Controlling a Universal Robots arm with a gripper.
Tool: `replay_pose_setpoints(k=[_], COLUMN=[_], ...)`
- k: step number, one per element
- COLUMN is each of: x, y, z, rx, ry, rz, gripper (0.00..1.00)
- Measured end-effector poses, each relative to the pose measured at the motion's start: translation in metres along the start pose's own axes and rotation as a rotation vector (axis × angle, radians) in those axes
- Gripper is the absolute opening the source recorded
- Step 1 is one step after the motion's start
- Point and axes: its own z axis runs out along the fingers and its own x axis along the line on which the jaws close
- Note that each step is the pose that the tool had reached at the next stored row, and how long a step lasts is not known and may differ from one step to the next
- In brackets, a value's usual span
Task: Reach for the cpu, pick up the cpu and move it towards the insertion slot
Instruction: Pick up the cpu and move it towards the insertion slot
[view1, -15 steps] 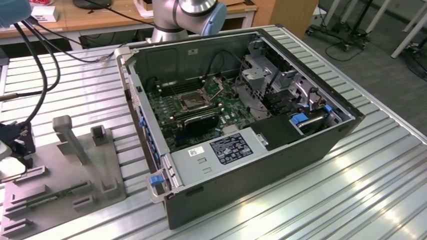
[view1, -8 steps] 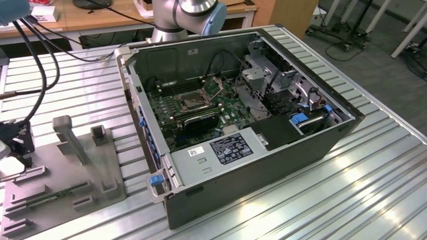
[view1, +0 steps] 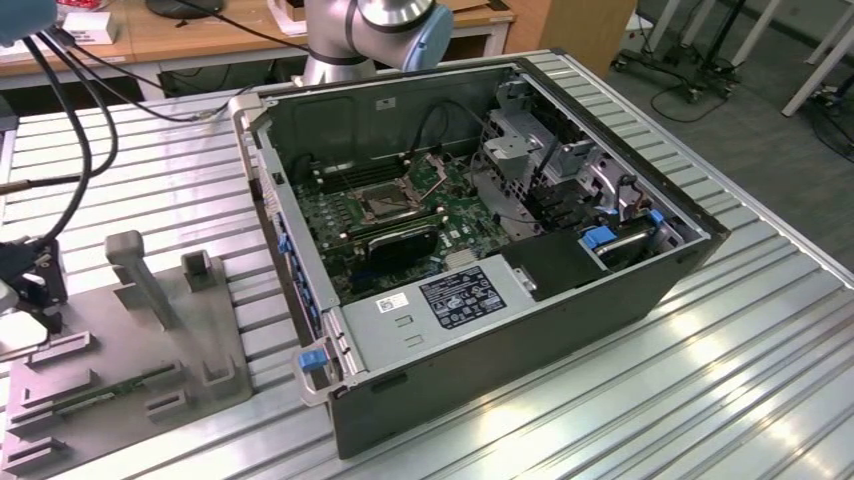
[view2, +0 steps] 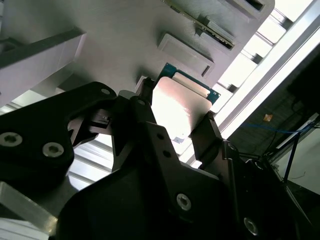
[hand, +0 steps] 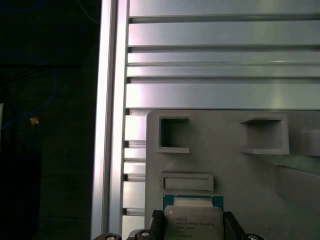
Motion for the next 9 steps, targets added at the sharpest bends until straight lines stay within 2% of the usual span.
replay_pose_setpoints(k=[9], x=[-0.0002], y=[0.0002], z=[-0.0048], rx=[0.0001], ry=[0.0000], rz=[0.000], gripper=[0.55])
